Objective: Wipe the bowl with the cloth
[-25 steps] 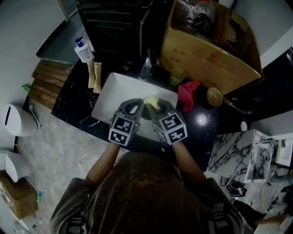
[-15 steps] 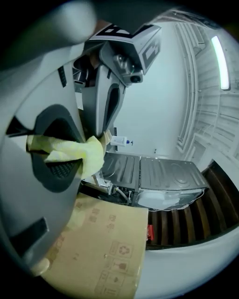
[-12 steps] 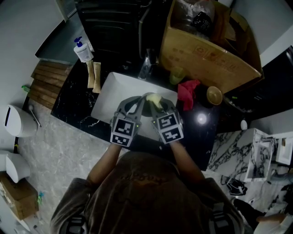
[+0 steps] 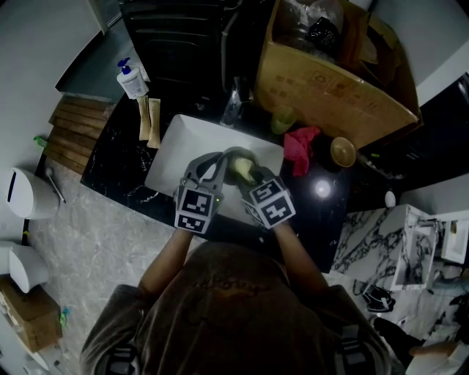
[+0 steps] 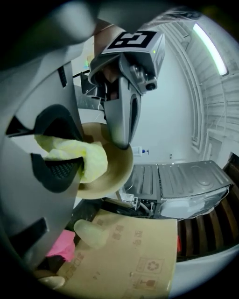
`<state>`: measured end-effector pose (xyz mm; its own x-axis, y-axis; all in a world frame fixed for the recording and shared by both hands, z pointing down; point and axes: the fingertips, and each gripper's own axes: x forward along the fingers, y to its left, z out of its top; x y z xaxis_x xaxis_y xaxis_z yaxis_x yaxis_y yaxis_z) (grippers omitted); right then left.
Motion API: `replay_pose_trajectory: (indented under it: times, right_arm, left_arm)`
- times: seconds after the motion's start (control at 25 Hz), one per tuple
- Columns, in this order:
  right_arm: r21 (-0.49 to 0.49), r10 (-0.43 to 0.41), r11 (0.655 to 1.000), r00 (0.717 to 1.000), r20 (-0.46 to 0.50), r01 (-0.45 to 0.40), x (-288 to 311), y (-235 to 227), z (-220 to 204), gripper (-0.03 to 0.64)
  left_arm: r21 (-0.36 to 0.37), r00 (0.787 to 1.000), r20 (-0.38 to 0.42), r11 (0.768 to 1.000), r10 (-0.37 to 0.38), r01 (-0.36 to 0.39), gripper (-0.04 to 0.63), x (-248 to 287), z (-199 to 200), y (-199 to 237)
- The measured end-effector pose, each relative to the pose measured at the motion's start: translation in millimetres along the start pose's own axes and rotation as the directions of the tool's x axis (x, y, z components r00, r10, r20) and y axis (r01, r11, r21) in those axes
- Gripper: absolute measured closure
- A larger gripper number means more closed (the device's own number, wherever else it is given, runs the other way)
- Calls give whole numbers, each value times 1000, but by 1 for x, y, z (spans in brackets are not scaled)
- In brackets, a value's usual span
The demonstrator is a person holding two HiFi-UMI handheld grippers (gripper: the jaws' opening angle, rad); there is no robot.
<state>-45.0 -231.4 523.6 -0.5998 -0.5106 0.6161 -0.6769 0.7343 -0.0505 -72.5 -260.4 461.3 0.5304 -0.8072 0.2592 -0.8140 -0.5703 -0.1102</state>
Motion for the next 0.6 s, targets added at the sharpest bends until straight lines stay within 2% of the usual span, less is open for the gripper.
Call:
replay_pose_trajectory:
  times: [0.12, 0.28, 0.44, 0.6]
  right_arm:
    - [5, 66, 998, 998, 3, -66, 3, 14, 0, 589]
    - [-1, 159, 987, 985, 69, -159, 4, 35, 11, 589]
    - [-6, 191, 981, 975, 110, -192, 3, 43, 16, 589]
    - [21, 185, 982, 976, 119, -189, 2, 37, 13, 589]
  left_arm:
    - [-8, 1000, 2, 1000, 2, -2, 563, 0, 0, 1]
    - [-11, 1000, 1, 1000, -1, 1, 565, 1, 0, 0]
    - [-27, 1000, -4, 1000, 7, -7, 566, 0, -5, 4]
    - [-45, 1000, -9, 999, 27, -27, 568, 0, -8, 13]
